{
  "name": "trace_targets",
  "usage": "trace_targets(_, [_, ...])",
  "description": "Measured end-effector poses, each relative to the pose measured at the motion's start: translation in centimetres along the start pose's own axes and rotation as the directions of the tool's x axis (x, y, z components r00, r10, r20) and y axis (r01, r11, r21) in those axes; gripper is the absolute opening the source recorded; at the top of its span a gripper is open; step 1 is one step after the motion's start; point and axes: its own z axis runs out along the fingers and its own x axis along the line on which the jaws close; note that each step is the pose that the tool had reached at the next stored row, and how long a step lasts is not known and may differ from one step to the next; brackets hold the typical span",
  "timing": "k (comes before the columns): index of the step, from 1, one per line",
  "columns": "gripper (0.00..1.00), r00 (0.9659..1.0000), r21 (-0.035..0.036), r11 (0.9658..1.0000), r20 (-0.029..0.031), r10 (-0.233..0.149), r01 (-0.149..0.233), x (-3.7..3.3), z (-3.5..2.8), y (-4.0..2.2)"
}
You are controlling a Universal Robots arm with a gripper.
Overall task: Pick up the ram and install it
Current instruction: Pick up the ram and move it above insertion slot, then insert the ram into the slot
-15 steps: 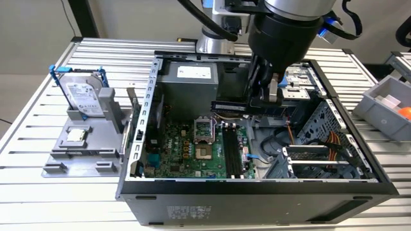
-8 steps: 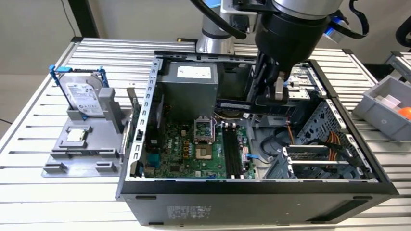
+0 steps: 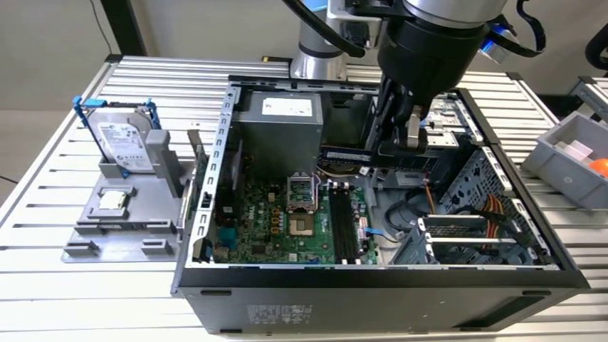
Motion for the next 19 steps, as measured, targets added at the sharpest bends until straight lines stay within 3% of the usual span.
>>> trace_targets(9, [0.0, 1.0, 0.0, 1.0, 0.0, 0.0, 0.0, -0.26, 0.03, -0.08])
trace_targets(19, [0.0, 1.0, -0.0002, 1.0, -0.0001, -0.004, 0.004, -1.62, 0.19, -0.56])
